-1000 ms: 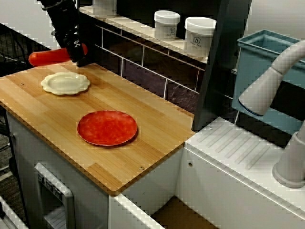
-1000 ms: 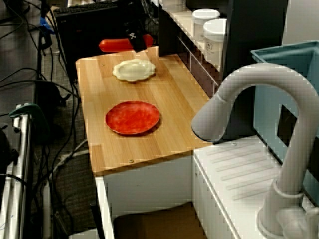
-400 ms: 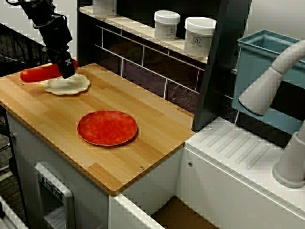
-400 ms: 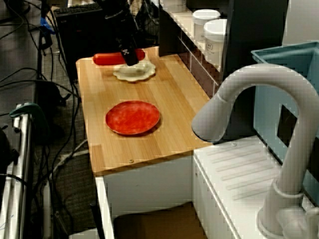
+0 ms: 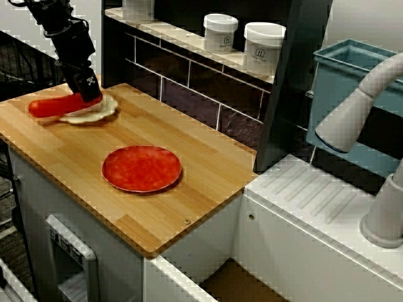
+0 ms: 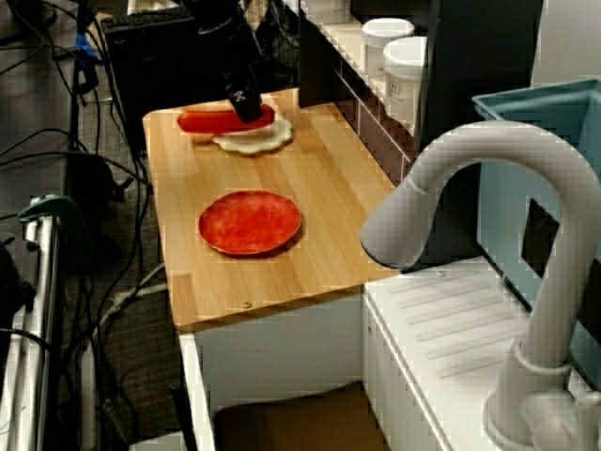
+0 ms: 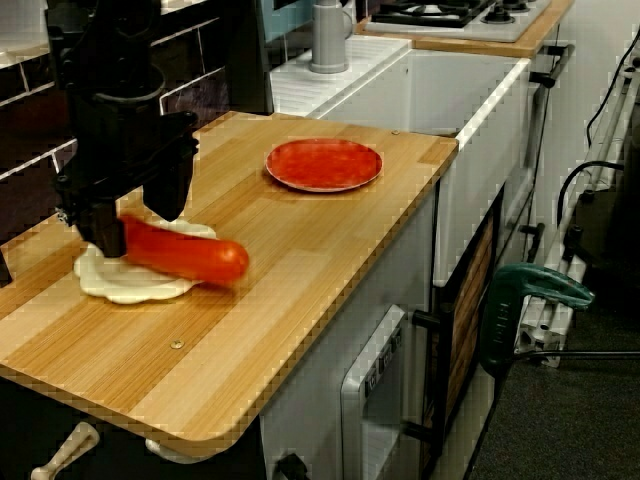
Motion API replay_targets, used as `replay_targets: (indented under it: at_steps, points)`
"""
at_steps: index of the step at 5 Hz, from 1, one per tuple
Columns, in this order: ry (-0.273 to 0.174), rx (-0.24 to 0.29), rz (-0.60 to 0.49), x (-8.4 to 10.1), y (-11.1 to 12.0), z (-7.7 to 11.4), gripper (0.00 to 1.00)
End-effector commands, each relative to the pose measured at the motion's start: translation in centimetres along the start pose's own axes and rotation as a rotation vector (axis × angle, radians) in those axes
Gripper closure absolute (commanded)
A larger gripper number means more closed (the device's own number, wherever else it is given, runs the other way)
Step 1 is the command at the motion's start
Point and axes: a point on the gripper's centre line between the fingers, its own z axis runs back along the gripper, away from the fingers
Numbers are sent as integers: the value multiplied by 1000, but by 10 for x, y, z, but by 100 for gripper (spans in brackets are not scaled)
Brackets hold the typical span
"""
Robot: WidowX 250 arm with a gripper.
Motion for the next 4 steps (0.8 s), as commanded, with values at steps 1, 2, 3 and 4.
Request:
replay_targets:
  at_steps: [1, 2, 3, 4]
  points:
    - [-12, 12, 28, -1, 13, 17, 0]
    - [-30, -6, 44, 0, 14, 28, 0]
    - [-40, -10, 38, -5, 21, 37, 0]
    - [-54, -12, 40, -14, 31, 42, 0]
